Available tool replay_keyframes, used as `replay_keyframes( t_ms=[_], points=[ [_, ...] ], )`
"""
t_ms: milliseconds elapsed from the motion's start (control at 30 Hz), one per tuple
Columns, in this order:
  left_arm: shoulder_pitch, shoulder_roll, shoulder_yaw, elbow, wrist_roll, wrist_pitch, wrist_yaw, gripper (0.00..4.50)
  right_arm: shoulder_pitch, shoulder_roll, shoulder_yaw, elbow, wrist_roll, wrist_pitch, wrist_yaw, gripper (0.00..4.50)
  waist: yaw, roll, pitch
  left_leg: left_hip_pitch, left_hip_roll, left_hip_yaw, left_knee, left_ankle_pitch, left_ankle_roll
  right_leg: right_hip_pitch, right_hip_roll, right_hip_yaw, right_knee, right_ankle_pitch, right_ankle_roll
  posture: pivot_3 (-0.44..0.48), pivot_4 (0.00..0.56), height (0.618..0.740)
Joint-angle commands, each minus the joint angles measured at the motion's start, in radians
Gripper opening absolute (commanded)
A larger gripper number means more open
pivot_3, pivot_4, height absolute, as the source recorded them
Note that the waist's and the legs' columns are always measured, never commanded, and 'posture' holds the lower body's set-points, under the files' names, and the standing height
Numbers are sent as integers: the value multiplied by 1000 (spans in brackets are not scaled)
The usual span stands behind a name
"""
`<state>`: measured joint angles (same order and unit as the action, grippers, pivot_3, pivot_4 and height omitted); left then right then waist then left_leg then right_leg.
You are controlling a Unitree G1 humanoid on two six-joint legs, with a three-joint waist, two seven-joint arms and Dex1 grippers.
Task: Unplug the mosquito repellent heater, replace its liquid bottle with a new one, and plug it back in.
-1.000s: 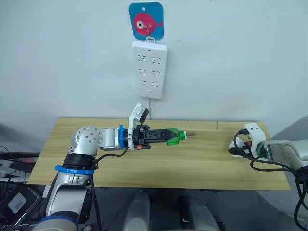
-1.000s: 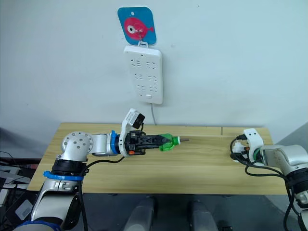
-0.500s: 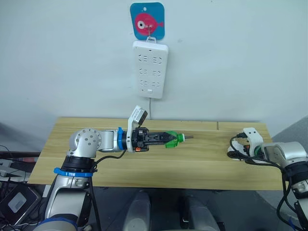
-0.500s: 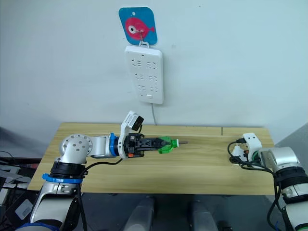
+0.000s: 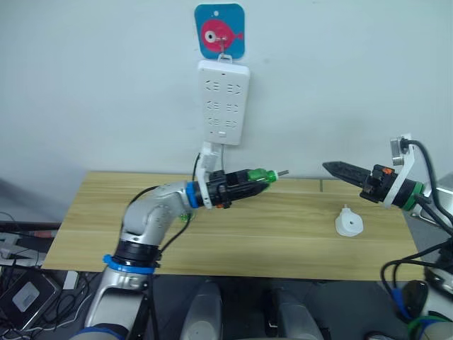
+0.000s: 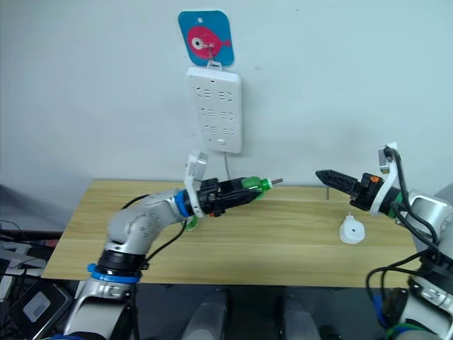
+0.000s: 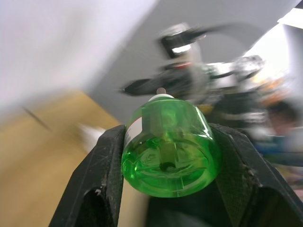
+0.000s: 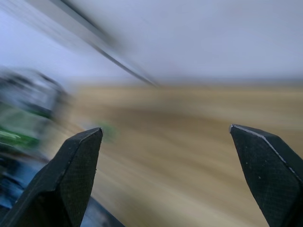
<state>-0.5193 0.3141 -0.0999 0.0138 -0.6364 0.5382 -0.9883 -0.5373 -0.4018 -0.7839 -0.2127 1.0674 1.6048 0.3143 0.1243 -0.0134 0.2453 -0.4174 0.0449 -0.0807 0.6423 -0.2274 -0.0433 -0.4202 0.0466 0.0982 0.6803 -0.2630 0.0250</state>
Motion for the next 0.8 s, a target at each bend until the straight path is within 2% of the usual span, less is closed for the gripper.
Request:
replay_keyframes(
  t_ms=[33, 167, 267, 367, 567, 700, 800],
  points=[
    [-17, -73, -5, 11, 145, -262, 71, 2273, 35, 188, -84, -144, 316, -78, -336, 4472, 7, 1, 0, 0, 0, 0, 0, 0, 0, 0, 0, 0, 0, 0, 0, 267, 216, 740],
    [-29, -131, -31, 41, 219, -388, 87, 2273, 132, 326, 116, -261, 511, -276, -647, 4472, 7, 1, -1, -2, -1, 1, 0, 0, 0, -2, 0, 1, 0, 0, 0, 268, 208, 740],
    [-37, -152, -53, 40, 247, -437, 75, 2273, 169, 353, 244, -291, 584, -415, -784, 4472, 2, 1, -1, -2, -1, 2, 0, 0, 0, -2, 0, 1, 0, 0, 1, 268, 200, 740],
    [-33, -157, -63, 31, 246, -444, 63, 2273, 168, 337, 325, -292, 624, -537, -856, 4472, -6, 1, -1, -2, -1, 1, 1, 0, 0, -2, 0, 1, 0, -1, 4, 266, 198, 740],
    [-6, -154, -80, 4, 249, -449, 54, 2273, 180, 280, 437, -304, 678, -710, -907, 4472, -25, 2, -1, -2, 0, 1, 0, 0, 1, -2, 0, 1, 0, -1, 4, 268, 190, 740],
    [-1, -154, -82, 0, 251, -450, 57, 2273, 201, 215, 499, -322, 729, -769, -904, 3624, -30, 2, -1, -2, 0, 0, 0, 0, 0, -2, 0, 0, 0, -1, 4, 268, 190, 740],
    [-5, -160, -84, 1, 254, -454, 62, 2273, 210, 171, 548, -336, 758, -800, -889, 2514, -35, 2, -1, -2, 0, 0, 0, 0, 0, -2, 0, 0, 0, -1, 3, 269, 190, 740]
  ],
)
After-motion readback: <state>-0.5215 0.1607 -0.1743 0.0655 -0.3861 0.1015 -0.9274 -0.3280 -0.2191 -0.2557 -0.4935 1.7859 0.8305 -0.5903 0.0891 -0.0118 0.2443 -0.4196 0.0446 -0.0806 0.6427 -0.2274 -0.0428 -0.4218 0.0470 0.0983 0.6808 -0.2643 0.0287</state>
